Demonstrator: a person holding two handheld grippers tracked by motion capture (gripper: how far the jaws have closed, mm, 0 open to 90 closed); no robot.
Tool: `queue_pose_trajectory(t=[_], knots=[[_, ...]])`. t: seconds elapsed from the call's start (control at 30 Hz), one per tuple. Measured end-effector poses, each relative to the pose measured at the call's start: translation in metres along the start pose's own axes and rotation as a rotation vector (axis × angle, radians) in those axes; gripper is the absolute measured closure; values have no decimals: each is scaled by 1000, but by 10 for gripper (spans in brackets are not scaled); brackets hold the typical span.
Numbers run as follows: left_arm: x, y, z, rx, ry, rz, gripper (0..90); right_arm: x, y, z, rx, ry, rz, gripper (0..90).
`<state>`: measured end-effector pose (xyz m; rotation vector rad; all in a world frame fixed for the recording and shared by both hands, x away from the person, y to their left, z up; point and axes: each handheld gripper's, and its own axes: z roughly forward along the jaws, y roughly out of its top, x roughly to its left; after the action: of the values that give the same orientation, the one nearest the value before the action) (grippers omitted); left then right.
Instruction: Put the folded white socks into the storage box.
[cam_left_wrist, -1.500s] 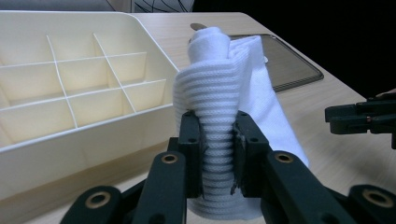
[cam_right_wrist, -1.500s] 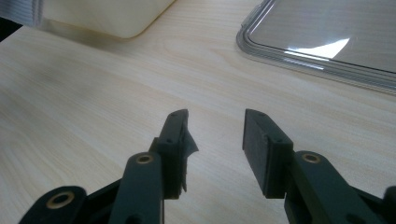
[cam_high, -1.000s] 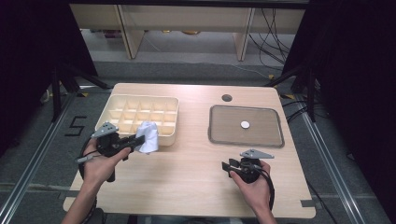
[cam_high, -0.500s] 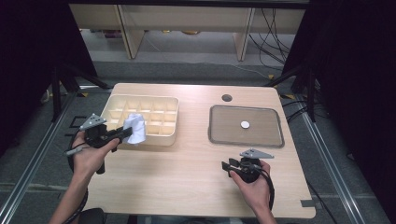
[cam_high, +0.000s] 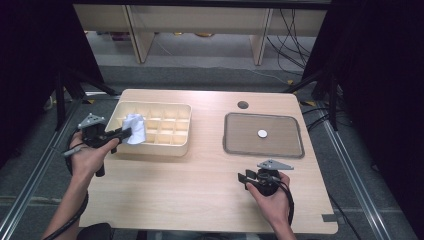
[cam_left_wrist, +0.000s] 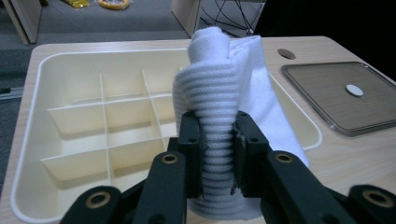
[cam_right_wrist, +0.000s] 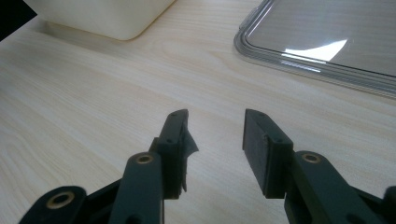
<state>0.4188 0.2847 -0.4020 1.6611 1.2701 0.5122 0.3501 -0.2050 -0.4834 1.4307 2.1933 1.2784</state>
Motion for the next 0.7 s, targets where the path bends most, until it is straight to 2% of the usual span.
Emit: queue_pose_trajectory(t=[0.07,0.1,0.17,0.3,0.63,0.7], knots=[[5,2,2,2,9,-5,754,0,0,0,0,0,2,612],[8,3,3,5,14,-8,754,1,0,-1,11,-19,0,612],[13,4,5,11,28,-8,754,0,0,0,0,2,1,612],[24,5,11,23,57,-13,754,0,0,0,-3,3,8,612],[46,4,23,86,110,-26,753,0,-1,0,-2,1,4,612],[49,3,26,103,119,-28,753,0,0,-1,11,-13,1,612]])
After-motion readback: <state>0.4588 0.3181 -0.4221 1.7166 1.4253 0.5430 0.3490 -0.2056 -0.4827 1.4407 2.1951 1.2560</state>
